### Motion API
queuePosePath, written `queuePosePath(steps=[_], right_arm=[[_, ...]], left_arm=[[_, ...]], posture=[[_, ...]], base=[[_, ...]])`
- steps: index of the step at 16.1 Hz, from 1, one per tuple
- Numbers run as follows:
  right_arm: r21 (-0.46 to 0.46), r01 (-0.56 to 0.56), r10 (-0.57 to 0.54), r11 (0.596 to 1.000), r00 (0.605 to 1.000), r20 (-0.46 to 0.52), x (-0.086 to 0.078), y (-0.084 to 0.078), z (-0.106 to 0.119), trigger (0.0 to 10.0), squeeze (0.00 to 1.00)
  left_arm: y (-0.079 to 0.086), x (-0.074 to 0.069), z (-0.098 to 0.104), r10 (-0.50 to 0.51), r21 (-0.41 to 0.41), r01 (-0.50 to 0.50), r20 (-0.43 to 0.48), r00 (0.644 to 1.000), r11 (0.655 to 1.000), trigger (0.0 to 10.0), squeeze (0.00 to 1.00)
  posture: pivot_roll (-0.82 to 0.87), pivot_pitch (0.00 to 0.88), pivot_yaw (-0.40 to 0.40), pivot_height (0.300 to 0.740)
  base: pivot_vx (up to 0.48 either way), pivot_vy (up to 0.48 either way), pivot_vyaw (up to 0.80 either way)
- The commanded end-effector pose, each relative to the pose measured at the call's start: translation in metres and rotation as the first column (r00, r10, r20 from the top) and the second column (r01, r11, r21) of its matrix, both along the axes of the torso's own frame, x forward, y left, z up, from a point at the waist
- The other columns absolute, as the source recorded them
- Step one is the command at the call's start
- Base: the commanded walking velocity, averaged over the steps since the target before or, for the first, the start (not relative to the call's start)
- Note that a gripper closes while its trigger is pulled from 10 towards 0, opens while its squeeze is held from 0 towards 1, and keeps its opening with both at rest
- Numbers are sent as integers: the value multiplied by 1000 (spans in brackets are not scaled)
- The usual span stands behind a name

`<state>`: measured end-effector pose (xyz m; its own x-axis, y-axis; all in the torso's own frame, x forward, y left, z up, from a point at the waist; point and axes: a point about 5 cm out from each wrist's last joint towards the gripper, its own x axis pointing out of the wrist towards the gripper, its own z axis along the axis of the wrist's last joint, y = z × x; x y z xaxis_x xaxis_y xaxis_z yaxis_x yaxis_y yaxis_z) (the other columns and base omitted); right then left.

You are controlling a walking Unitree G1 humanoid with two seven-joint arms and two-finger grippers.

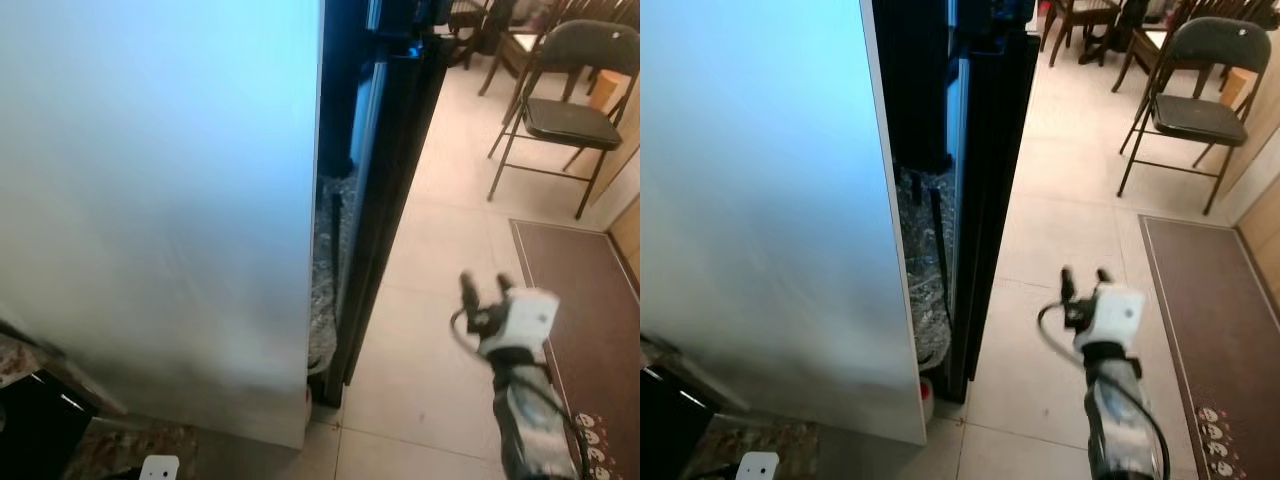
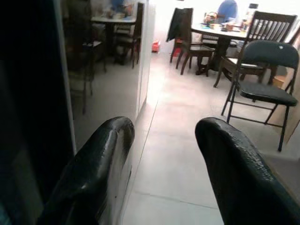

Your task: Restocking fridge

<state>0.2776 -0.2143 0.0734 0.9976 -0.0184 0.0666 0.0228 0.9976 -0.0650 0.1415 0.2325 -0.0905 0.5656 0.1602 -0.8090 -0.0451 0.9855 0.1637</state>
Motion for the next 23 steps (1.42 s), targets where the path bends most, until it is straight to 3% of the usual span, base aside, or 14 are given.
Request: queuePosePath(steps=[1, 2, 3, 4, 5, 7, 11, 12, 13, 18, 23], right_arm=[[-44, -77, 79, 996, 996, 35, 6, 19, 19, 10000, 0], [-33, -129, 131, 991, 989, 64, 10, 34, 29, 10000, 0], [-10, -166, 167, 986, 984, 70, 17, 51, 39, 10000, 839], [13, -182, 180, 983, 981, 71, 22, 60, 46, 10000, 839], [16, -236, 235, 972, 969, 76, 28, 74, 54, 10000, 1000], [45, -326, 323, 944, 944, 59, 35, 98, 63, 10000, 1000], [61, -336, 336, 940, 942, -2, 37, 112, 61, 10000, 1000], [57, -329, 330, 943, 944, -7, 38, 113, 61, 10000, 784], [46, -315, 316, 948, 949, -13, 38, 112, 62, 10000, 0], [42, -239, 240, 970, 971, -17, 51, 100, 66, 10000, 0], [48, -269, 270, 962, 963, -9, 62, 106, 70, 10000, 0]], left_arm=[[1, -5, -2, -5, 11, 5, -22, 1000, 1000, 10000, 0], [2, -5, -2, -5, 13, 6, -23, 1000, 1000, 10000, 0], [2, -4, -1, 0, 16, 0, -19, 1000, 1000, 10000, 0], [3, -4, -1, 4, 17, -4, -16, 1000, 1000, 10000, 0], [4, -2, 0, 12, 19, -11, -7, 1000, 1000, 10000, 0], [4, 1, 1, 18, 19, -18, 5, 1000, 1000, 10000, 0], [3, 2, 1, 25, 13, -26, 14, 1000, 1000, 10000, 0], [3, 1, 1, 25, 12, -26, 13, 1000, 1000, 10000, 0], [3, 1, 1, 25, 12, -26, 12, 1000, 1000, 10000, 0], [1, 0, 0, 26, 14, -26, 8, 1000, 1000, 10000, 0], [-1, 2, 0, 26, 13, -27, 10, 1000, 1000, 10000, 0]], posture=[[-11, 0, 3, 740], [-7, 0, 1, 740], [-3, 0, -1, 740], [8, 0, -6, 740], [7, 0, -8, 740], [5, 0, -10, 740], [9, 0, -10, 740], [6, 5, -9, 740], [6, 7, -9, 740], [10, 11, -9, 740], [11, 11, -8, 740]], base=[[0, 0, 0], [0, 0, 0], [0, 0, 0], [0, 0, 0], [0, 0, 0], [0, 0, 0], [0, 0, 0], [0, 0, 0], [0, 0, 0], [0, 0, 0], [0, 0, 0]])
